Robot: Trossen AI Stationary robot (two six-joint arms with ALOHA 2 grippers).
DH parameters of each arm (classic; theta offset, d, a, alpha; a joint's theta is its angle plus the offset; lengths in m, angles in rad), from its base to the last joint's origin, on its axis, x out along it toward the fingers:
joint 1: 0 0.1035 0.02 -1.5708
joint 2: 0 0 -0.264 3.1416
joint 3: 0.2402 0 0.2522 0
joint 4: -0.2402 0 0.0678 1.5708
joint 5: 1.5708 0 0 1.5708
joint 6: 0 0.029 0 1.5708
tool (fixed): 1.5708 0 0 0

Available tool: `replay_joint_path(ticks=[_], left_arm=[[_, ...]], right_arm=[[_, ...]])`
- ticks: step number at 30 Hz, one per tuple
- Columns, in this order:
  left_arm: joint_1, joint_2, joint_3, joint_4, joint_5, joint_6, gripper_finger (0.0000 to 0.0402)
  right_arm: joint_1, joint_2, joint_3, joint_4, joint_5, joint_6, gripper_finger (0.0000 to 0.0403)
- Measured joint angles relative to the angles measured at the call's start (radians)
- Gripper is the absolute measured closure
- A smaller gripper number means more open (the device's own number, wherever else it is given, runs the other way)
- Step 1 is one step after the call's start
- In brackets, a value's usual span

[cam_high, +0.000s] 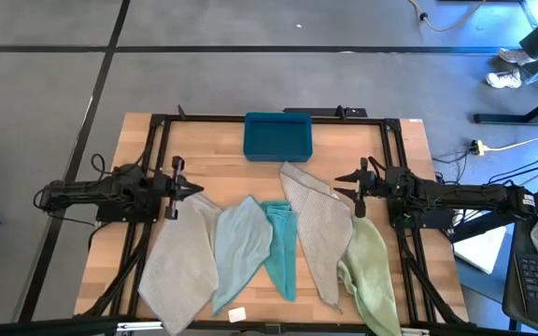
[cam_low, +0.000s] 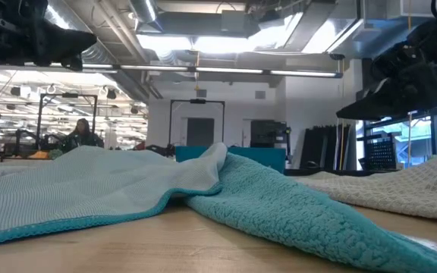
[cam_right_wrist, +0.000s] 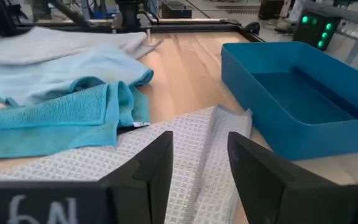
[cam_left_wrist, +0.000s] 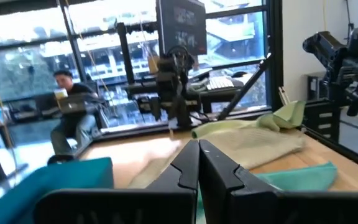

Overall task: Fold microfiber towels
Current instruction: Move the light blue towel to the top right of the table

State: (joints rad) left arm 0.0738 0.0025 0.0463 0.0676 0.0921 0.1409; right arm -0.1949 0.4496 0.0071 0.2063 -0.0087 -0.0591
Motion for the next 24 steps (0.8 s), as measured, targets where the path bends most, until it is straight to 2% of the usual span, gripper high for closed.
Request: replay_joint_path(ticks=[4, 7, 19, 24], left_arm=[[0.0, 0.0, 0.0, -0.073, 0.005, -0.111, 0.0401], [0.0, 0.004, 0.002, -0.066, 0.005, -0.162, 0.0401], [0.0, 0.001, 0.002, -0.096, 0.005, -0.164, 0.0401], [0.0, 0.001, 0.002, -0.088, 0.005, -0.164, 0.0401]], right_arm=[[0.0, 0.0, 0.0, 0.0, -0.001, 0.002, 0.0247], [0.0, 0.0, 0.0, 0.001, -0.001, -0.011, 0.0247], [0.0, 0.0, 0.0, 0.014, -0.001, -0.049, 0.0247], [0.0, 0.0, 0.0, 0.016, -0.004, 0.089, 0.0247]])
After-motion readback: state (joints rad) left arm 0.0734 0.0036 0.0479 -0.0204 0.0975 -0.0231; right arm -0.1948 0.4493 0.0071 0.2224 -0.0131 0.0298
